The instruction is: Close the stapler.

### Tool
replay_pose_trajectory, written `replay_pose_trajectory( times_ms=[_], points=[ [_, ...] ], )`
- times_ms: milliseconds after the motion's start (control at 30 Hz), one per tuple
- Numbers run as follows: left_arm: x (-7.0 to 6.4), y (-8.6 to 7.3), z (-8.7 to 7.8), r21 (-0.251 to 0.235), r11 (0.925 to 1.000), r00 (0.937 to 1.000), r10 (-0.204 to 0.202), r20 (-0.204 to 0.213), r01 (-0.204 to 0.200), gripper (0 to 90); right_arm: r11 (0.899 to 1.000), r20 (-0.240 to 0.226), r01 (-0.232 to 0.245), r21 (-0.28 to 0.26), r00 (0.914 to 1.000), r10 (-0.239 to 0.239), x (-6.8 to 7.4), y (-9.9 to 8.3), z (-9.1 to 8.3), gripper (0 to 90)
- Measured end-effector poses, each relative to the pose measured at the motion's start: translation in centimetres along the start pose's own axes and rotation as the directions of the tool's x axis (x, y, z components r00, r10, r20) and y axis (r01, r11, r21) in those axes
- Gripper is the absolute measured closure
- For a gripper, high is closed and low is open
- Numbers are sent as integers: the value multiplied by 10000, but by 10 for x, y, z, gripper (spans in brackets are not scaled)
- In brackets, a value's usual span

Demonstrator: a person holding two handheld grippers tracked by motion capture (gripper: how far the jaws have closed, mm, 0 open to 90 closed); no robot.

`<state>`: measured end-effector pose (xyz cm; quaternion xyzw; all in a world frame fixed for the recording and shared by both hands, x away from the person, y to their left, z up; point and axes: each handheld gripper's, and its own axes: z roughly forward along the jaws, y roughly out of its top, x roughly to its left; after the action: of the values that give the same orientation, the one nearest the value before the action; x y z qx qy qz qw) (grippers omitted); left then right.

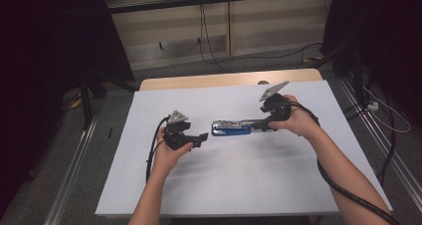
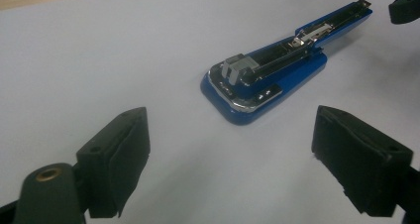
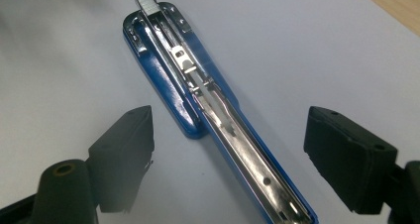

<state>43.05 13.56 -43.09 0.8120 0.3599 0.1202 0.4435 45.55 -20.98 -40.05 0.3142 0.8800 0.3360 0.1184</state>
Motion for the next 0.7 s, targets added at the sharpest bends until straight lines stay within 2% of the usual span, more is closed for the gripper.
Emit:
replay_pose_trajectory(
  times_ms=[67,200,367,400,433,700],
  points=[
    [-1,1,1,-77,9999,10000,69,-15,-69,221,9999,206,-131,-66,9997,132,-2,-6,-5,196],
    [-2,1,4,-100,9998,9998,-146,98,147,290,9987,630,-478,-174,9968,488,-5,-18,-14,191],
    [-4,2,9,-119,9999,9999,-82,131,83,404,9962,1082,-815,-314,9905,845,-6,-34,-23,191],
    [-4,2,10,-74,10000,9999,-29,139,30,430,9963,1132,-808,-303,9900,837,-5,-37,-24,196],
    [-5,2,11,-147,9998,9998,-161,144,163,458,9960,1132,-841,-317,9897,872,-5,-40,-24,204],
    [-8,3,19,52,10000,9998,59,172,-60,722,9952,1398,-949,-250,9854,975,-2,-59,-27,229]
  ],
)
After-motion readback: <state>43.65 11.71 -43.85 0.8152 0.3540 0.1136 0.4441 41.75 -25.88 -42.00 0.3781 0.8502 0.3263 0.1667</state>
